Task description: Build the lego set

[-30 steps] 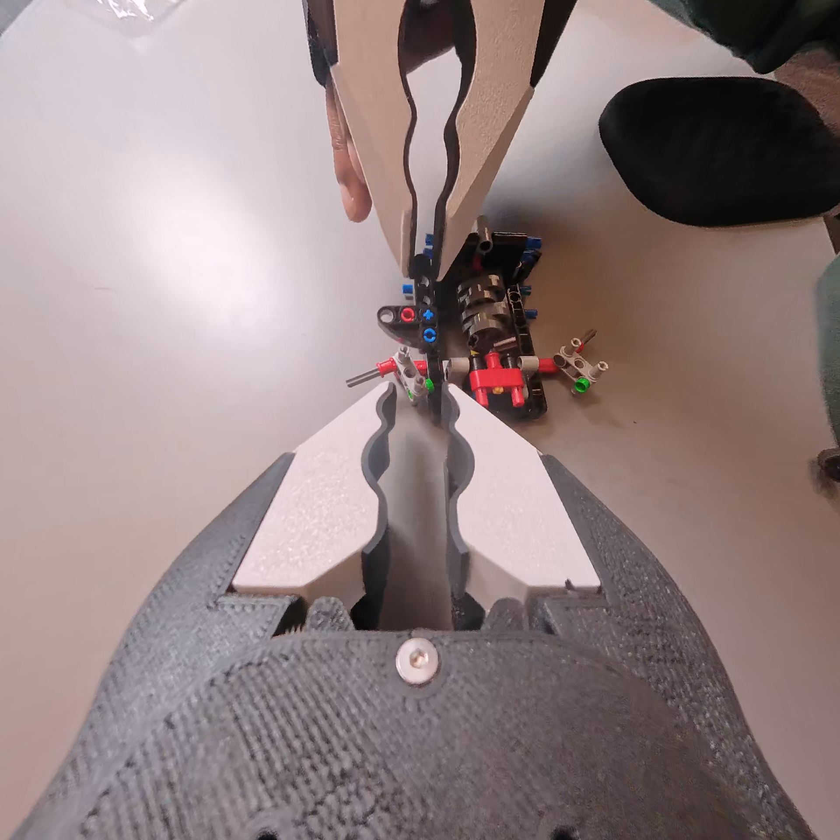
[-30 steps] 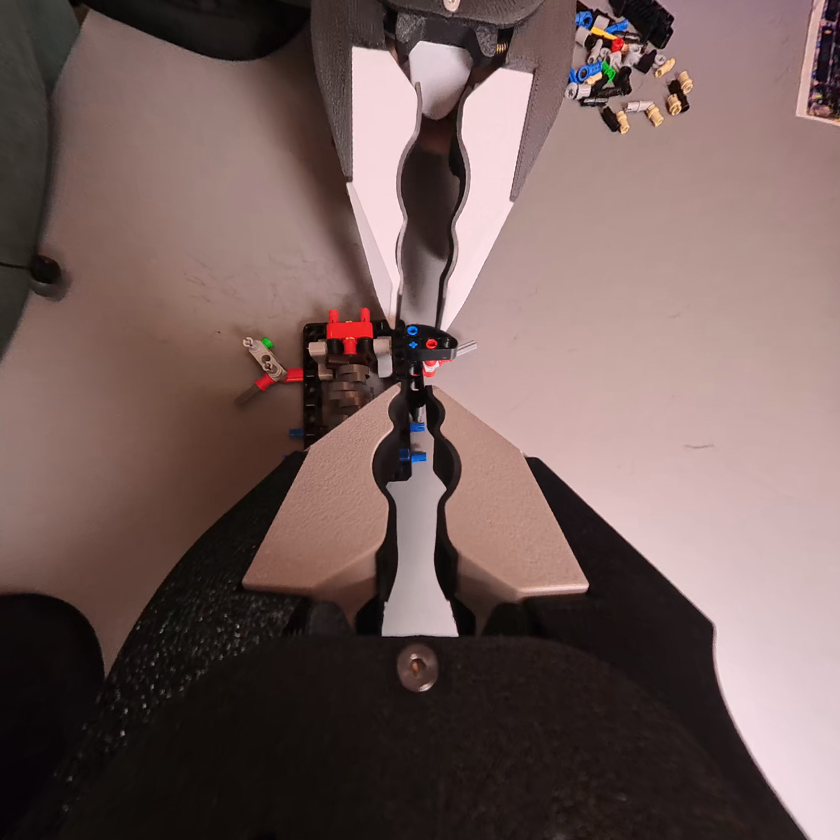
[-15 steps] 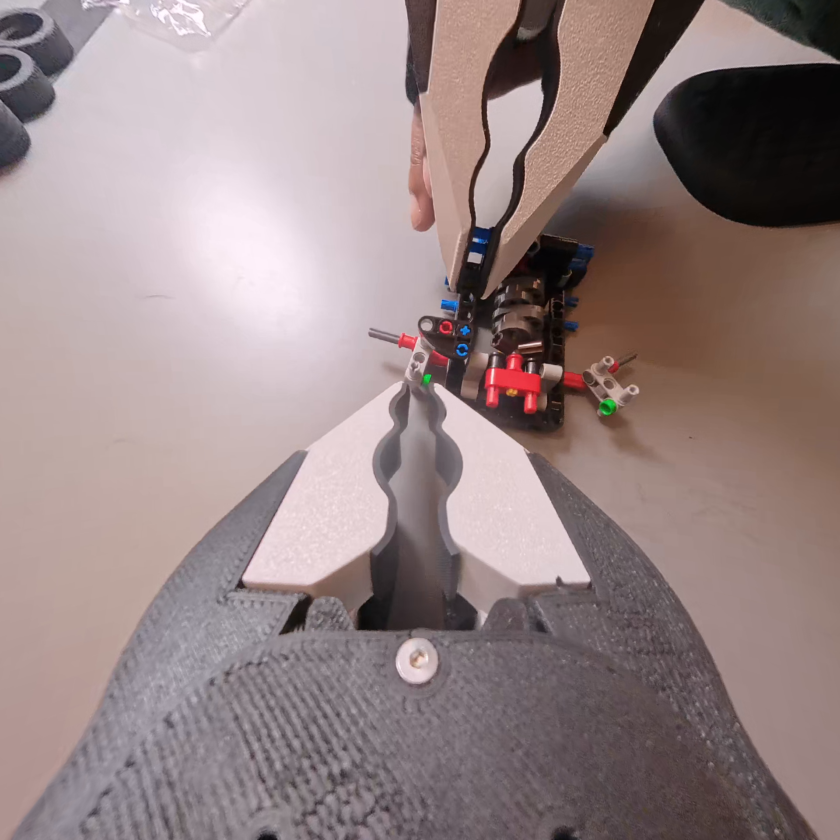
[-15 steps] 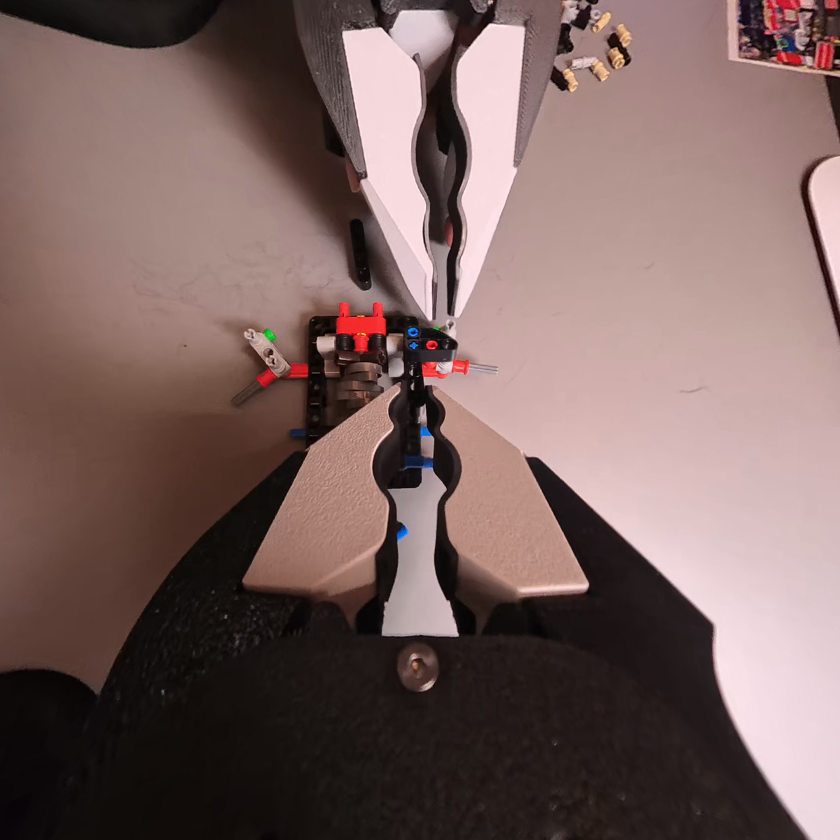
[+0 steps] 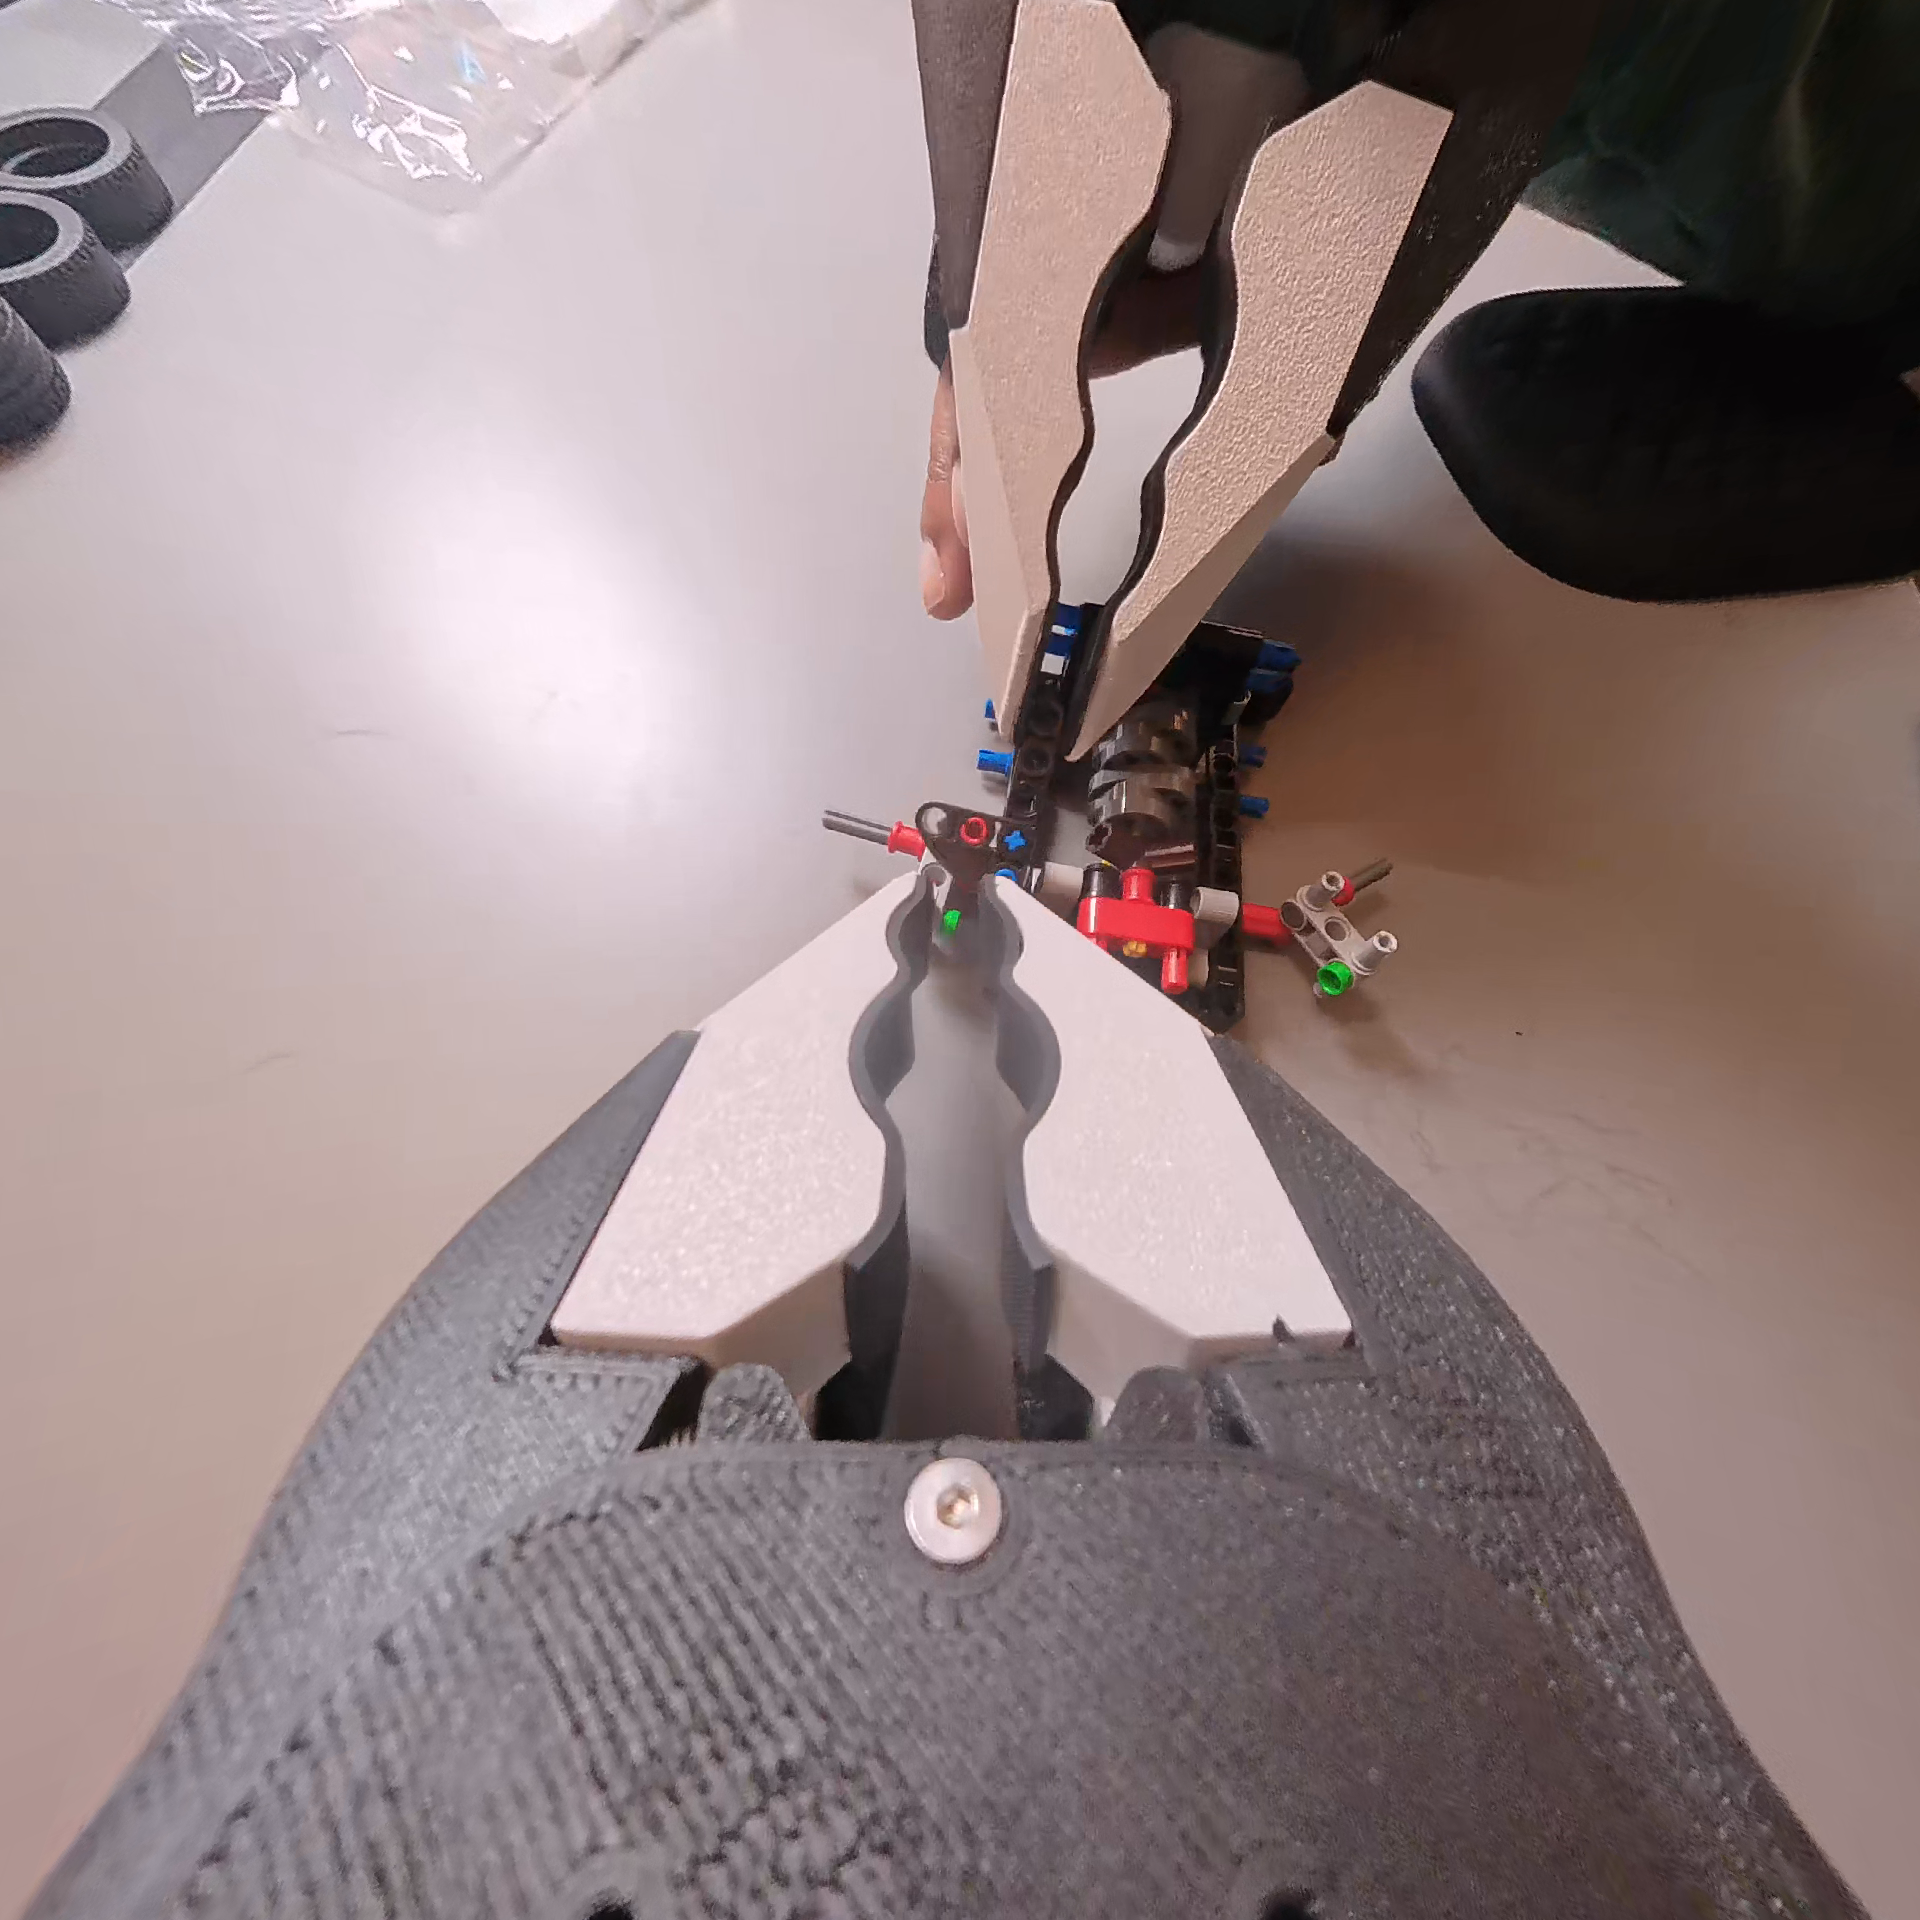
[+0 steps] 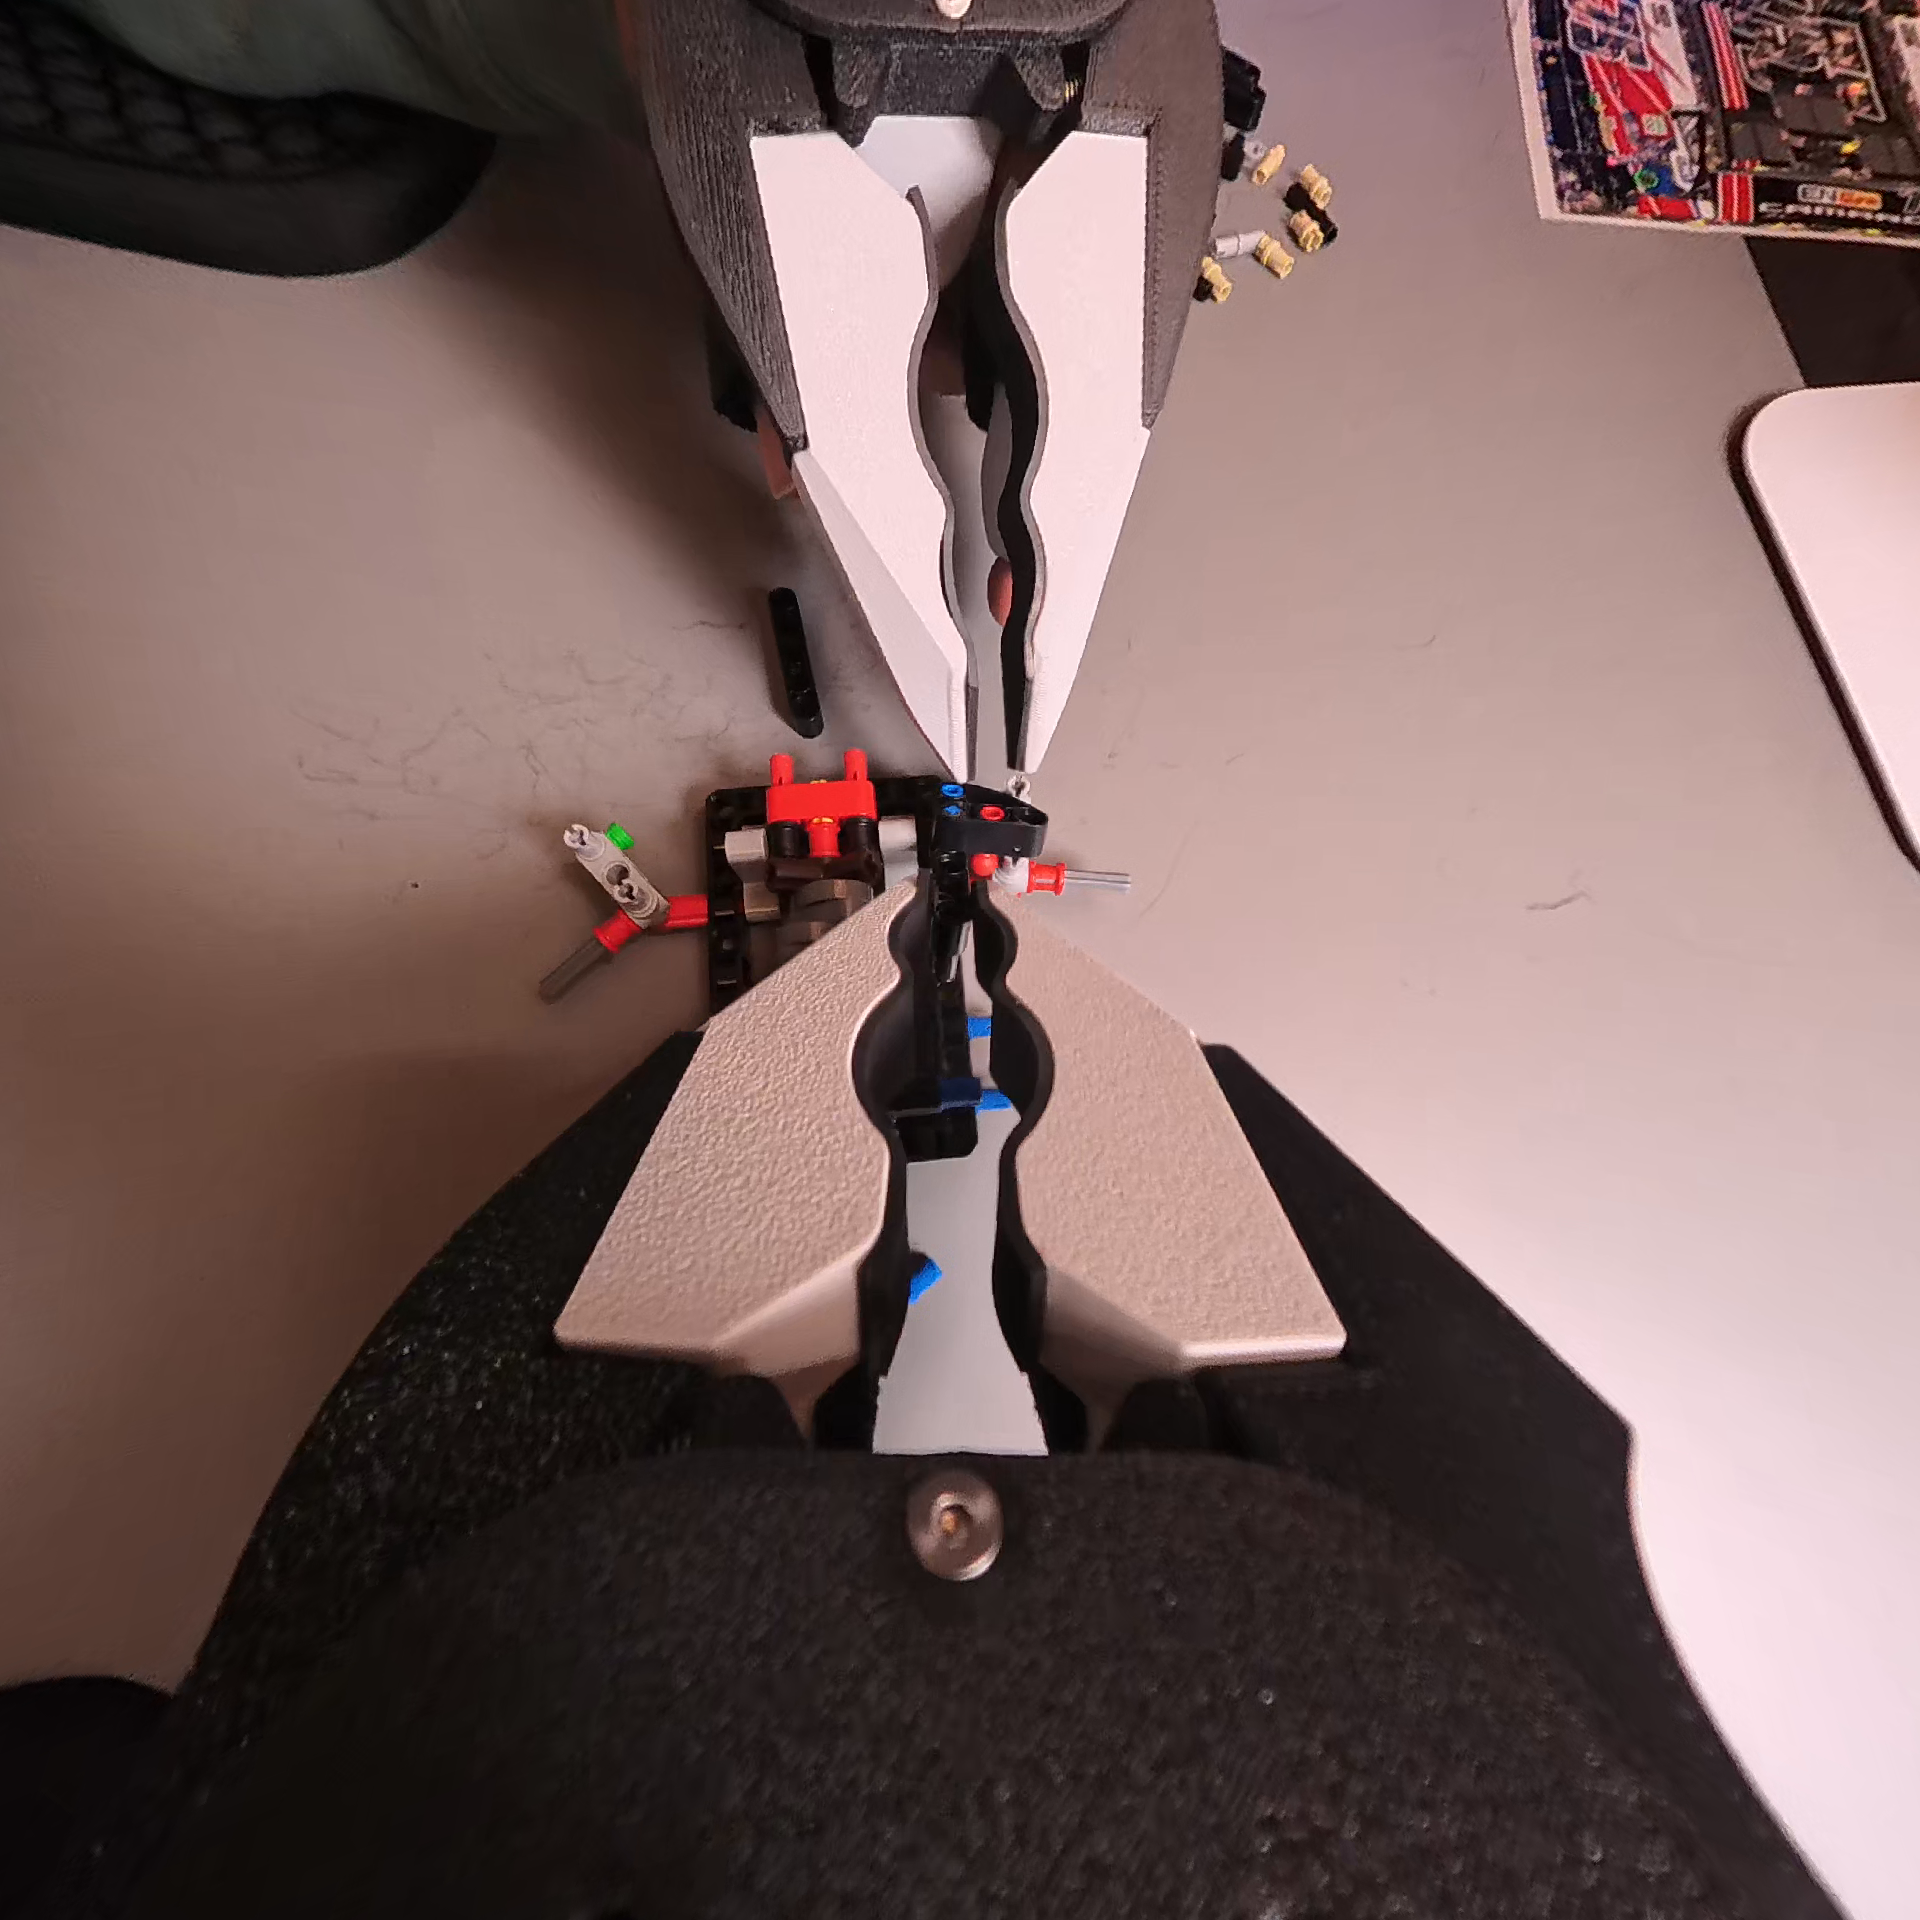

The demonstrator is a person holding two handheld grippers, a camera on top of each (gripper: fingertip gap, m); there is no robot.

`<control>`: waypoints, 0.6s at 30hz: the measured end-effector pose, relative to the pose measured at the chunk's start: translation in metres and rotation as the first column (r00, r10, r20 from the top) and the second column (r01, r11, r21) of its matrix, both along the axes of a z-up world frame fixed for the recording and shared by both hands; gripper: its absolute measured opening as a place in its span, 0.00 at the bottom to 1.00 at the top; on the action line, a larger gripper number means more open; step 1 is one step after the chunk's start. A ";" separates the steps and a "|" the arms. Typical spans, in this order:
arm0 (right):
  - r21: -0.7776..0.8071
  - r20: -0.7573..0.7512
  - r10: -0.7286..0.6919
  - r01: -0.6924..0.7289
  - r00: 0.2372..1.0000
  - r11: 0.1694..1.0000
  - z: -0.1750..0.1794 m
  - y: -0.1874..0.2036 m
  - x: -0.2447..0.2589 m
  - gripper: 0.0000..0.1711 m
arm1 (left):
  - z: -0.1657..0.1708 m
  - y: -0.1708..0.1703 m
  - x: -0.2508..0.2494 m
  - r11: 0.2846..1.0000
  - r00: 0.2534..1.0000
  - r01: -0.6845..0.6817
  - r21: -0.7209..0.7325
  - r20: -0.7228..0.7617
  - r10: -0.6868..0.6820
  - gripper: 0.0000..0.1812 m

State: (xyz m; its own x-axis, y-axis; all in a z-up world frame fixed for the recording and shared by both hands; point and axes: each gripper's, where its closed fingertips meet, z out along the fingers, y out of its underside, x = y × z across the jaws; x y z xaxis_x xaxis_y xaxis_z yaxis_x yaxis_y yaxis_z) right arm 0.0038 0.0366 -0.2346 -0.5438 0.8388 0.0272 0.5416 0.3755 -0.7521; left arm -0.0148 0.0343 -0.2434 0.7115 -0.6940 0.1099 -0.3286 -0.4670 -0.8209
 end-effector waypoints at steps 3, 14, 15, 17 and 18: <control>-0.043 -0.026 0.000 -0.001 1.000 0.999 0.004 -0.002 -0.002 0.02 | 0.002 0.000 -0.003 1.000 1.000 -0.007 0.006 0.003 0.007 0.04; -0.069 -0.027 -0.006 0.004 1.000 0.998 -0.004 -0.002 -0.002 0.02 | -0.003 -0.009 0.003 0.998 0.998 0.029 -0.051 0.052 -0.026 0.05; -0.062 -0.022 -0.005 0.003 1.000 0.998 -0.005 -0.001 -0.002 0.02 | -0.003 -0.009 0.004 0.998 0.998 0.031 -0.050 0.049 -0.029 0.05; -0.041 -0.002 0.001 -0.001 1.000 0.999 -0.008 0.000 0.000 0.02 | -0.003 -0.009 0.005 0.999 0.999 0.031 -0.045 0.045 -0.029 0.05; -0.025 0.010 0.005 -0.005 1.000 1.000 -0.010 0.000 0.001 0.02 | -0.002 -0.008 0.006 0.999 0.998 0.032 -0.042 0.048 -0.030 0.05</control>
